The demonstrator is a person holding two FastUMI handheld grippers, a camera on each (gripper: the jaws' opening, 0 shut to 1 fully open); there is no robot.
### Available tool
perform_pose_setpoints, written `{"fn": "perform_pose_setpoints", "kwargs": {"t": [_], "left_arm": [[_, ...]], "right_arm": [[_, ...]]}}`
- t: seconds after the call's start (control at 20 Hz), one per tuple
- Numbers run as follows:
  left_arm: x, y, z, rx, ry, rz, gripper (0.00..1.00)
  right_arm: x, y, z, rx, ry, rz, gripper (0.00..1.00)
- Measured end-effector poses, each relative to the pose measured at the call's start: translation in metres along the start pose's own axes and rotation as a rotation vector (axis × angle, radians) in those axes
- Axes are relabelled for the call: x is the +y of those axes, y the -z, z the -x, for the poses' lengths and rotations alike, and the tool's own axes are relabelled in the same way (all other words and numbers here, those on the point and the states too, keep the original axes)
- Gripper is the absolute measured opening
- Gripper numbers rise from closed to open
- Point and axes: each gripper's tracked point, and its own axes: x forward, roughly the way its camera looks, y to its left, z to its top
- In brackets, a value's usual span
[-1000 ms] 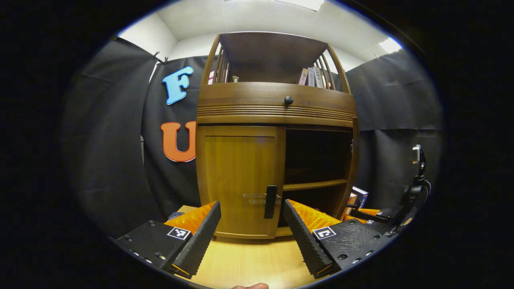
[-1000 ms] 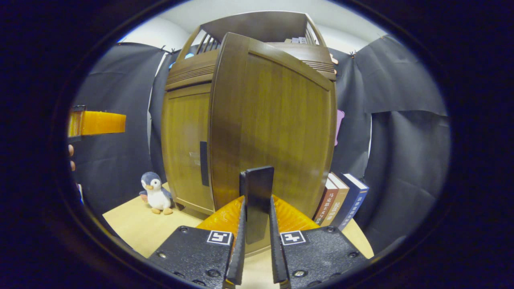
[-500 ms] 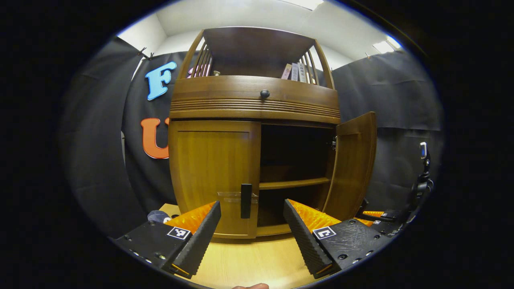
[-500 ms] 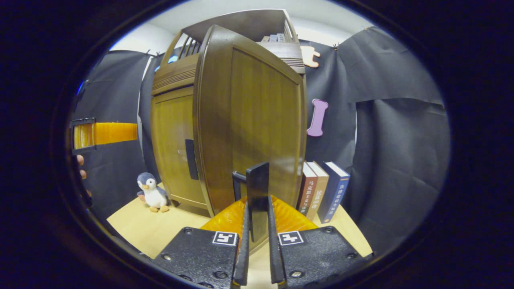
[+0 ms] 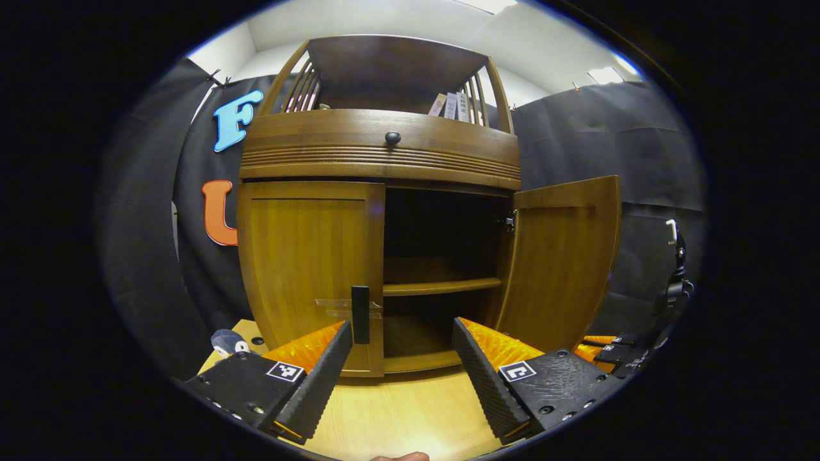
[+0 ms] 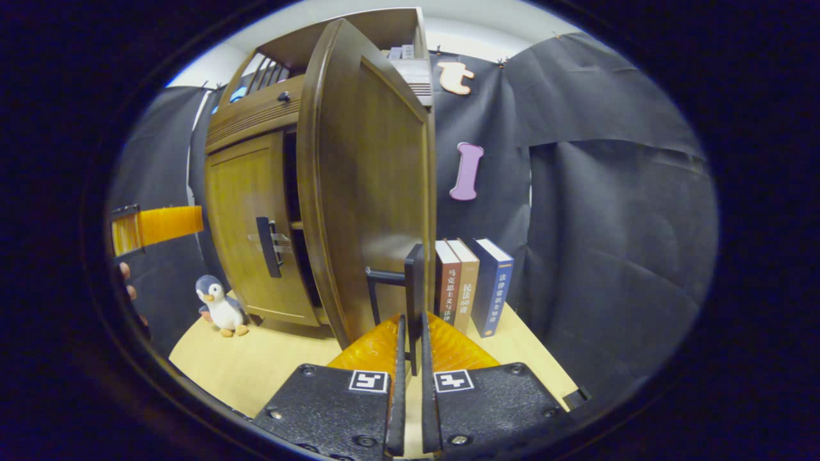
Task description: Open the right door of the double-door shoe cabinet with the right hand, and open the left door with the left hand.
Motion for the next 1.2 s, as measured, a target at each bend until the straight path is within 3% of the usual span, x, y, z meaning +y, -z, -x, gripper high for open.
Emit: {"fn": "perform_pose_setpoints", "kwargs": {"t": [0.3, 0.45, 0.6, 0.9, 1.0, 1.1, 1.2], "left_arm": [[-0.014, -0.001, -0.002, -0.002, 0.043, -0.014, 0.95], [-0.019, -0.001, -0.003, 0.004, 0.058, -0.013, 0.95], [-0.02, 0.002, -0.005, 0.006, 0.065, -0.012, 0.95], [-0.013, 0.004, -0.013, 0.007, 0.05, -0.006, 0.95], [-0.008, 0.009, -0.022, 0.009, 0.042, 0.015, 0.94], [0.005, 0.02, -0.03, 0.036, 0.013, 0.028, 0.95], [0.02, 0.024, -0.041, 0.047, -0.023, 0.018, 0.95]], "right_arm": [[-0.047, -0.009, 0.009, -0.017, 0.118, -0.023, 0.06], [-0.067, -0.008, 0.008, -0.013, 0.14, -0.068, 0.0], [-0.087, -0.011, 0.011, -0.025, 0.202, -0.068, 0.04], [-0.09, -0.027, 0.023, -0.061, 0.176, -0.019, 0.0], [-0.094, -0.031, 0.027, -0.067, 0.182, -0.011, 0.04], [-0.096, -0.041, 0.035, -0.09, 0.184, -0.022, 0.0], [-0.103, -0.047, 0.039, -0.108, 0.198, -0.04, 0.04]]}}
